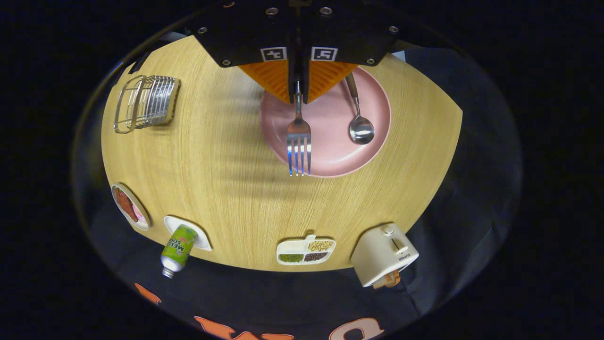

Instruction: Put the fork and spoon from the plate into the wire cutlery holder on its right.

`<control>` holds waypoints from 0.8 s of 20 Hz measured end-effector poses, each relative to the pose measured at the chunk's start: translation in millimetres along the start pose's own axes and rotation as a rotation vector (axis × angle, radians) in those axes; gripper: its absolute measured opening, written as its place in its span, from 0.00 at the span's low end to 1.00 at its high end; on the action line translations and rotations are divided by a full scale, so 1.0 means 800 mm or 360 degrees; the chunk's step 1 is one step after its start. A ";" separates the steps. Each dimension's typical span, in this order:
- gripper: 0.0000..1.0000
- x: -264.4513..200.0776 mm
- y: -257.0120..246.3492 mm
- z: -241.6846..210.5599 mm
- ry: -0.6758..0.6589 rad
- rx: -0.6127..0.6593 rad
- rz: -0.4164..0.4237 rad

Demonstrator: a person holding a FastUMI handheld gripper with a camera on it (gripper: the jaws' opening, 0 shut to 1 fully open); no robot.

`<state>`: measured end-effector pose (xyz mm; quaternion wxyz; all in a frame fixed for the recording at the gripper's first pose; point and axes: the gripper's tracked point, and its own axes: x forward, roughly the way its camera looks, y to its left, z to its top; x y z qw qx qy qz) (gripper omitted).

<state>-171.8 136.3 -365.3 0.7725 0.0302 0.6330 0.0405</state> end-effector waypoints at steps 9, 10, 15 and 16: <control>0.04 -0.098 -0.093 0.040 -0.0223 0.0047 -0.0089; 0.04 -0.109 -0.108 0.041 -0.0238 0.0052 -0.0119; 0.05 -0.142 -0.190 0.024 -0.0211 0.0072 -0.0254; 0.04 -0.143 -0.204 0.017 -0.0187 0.0068 -0.0280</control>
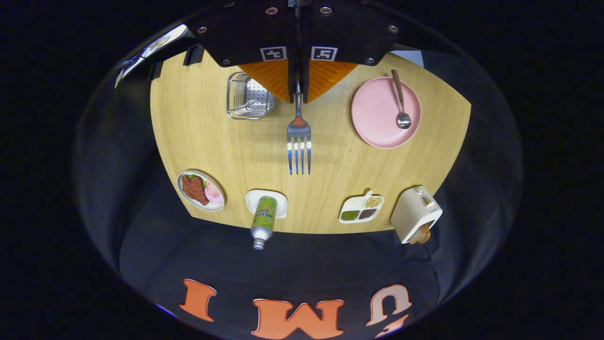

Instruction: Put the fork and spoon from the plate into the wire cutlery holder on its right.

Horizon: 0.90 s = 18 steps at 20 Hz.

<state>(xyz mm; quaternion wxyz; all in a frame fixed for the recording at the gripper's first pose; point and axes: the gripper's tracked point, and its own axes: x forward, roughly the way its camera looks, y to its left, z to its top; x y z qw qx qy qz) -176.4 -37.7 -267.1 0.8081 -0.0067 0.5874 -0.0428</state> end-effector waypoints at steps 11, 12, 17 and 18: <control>0.05 0.031 -0.075 -0.061 0.0371 -0.0091 -0.0049; 0.04 0.034 -0.078 -0.067 0.0410 -0.0103 -0.0038; 0.05 0.045 -0.084 -0.083 0.0596 -0.0182 0.0016; 0.05 0.047 -0.084 -0.085 0.0635 -0.0205 0.0032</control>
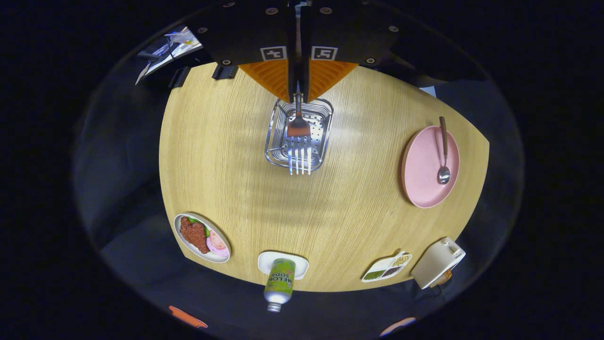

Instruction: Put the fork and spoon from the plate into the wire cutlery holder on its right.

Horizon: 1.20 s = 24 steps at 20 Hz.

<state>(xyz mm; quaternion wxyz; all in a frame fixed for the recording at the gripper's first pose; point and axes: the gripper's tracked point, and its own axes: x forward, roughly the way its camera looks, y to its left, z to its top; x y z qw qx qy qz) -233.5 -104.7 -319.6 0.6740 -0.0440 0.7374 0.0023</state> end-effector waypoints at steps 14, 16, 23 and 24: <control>0.07 0.034 -0.006 0.003 0.0406 -0.0074 0.0140; 0.09 0.034 -0.006 0.013 0.0353 -0.0045 0.0143; 0.11 0.011 0.018 0.056 -0.0005 0.0073 0.0183; 0.11 0.003 0.026 0.066 -0.0082 0.0106 0.0197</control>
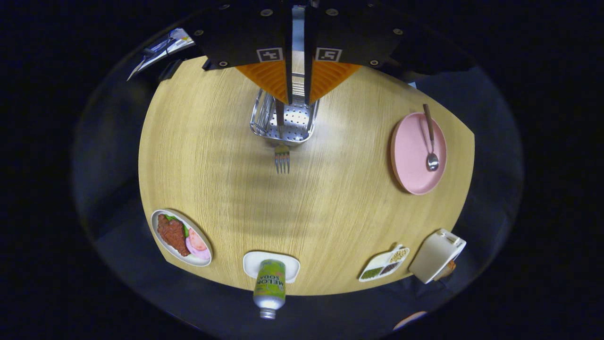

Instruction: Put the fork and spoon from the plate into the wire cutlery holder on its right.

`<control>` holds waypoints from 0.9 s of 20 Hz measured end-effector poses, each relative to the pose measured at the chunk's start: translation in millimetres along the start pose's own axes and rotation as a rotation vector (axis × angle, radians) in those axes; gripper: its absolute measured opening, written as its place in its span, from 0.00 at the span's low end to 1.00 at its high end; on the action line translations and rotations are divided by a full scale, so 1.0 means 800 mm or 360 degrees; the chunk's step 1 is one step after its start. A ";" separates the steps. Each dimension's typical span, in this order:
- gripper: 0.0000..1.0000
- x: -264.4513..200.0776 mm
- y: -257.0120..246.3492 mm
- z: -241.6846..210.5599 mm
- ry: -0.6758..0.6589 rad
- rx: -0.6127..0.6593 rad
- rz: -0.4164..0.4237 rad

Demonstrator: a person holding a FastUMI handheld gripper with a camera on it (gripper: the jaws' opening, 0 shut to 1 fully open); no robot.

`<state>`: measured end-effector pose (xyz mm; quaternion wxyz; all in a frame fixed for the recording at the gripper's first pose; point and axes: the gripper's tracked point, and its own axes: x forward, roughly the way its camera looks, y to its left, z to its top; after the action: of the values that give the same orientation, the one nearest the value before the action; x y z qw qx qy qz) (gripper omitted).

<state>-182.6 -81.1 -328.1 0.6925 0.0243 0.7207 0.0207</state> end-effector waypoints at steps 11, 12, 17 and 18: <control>0.34 -0.065 0.078 0.090 -0.0908 0.0117 0.0017; 0.39 -0.061 0.089 0.086 -0.0923 0.0108 0.0027; 0.67 -0.037 0.176 0.074 -0.0950 0.0056 0.0145; 0.72 -0.031 0.194 0.074 -0.0950 0.0036 0.0159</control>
<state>-121.2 71.8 -295.5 0.8714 0.0725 0.4836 0.0386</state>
